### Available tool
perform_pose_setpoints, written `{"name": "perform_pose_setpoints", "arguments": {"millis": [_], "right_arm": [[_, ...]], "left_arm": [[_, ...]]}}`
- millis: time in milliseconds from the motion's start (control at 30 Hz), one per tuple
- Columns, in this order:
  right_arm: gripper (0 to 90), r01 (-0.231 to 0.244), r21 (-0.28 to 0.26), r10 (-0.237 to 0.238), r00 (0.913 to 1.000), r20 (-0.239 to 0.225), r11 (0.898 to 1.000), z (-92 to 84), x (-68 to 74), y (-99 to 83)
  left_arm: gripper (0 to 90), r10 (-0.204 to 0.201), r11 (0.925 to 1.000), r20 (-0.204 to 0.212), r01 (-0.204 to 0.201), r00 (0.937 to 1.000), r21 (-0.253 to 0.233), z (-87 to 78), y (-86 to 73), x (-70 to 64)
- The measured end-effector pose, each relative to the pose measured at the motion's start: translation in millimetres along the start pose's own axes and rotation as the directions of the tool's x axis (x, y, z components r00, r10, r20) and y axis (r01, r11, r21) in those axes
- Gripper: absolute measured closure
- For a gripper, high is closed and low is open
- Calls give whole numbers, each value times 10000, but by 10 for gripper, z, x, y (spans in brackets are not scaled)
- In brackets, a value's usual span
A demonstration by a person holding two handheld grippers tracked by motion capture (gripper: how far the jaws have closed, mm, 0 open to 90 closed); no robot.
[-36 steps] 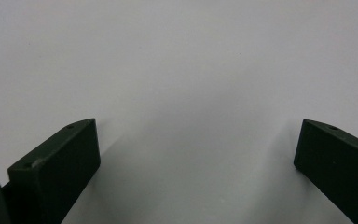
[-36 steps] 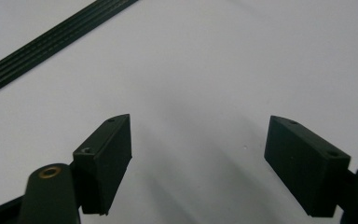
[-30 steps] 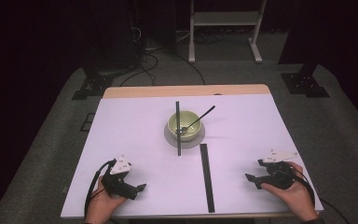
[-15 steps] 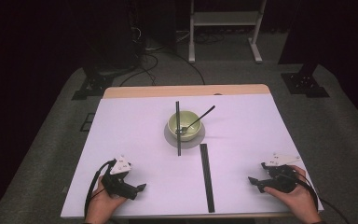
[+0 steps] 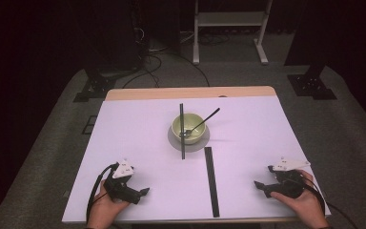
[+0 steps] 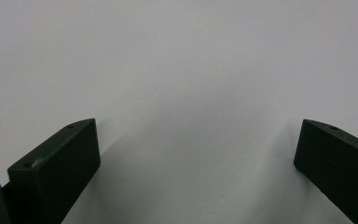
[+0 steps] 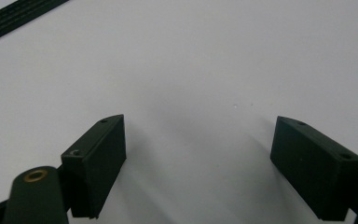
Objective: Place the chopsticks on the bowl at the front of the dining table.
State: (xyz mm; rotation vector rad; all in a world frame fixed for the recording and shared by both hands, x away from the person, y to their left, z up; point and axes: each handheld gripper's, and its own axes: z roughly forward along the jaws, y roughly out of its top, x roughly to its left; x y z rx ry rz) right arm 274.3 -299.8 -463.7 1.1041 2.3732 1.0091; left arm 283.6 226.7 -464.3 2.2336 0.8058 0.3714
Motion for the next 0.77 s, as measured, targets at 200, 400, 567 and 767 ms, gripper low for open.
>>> {"name": "perform_pose_setpoints", "arguments": {"millis": [200,400,567,767], "right_arm": [[165,-2,-124,2,10000,-19,9999,-2,0,-19],[165,-3,-134,3,10000,-20,9999,-1,0,-20],[165,2,-143,-2,10000,-14,9999,0,1,-22],[164,12,-131,-12,10000,-6,9999,0,2,-20]], "left_arm": [[0,8,10000,0,-8,10000,7,0,0,0],[0,0,10000,2,0,10000,2,0,0,0],[0,-3,10000,2,3,10000,5,0,0,0],[0,-7,10000,2,7,10000,-1,1,0,0]]}}
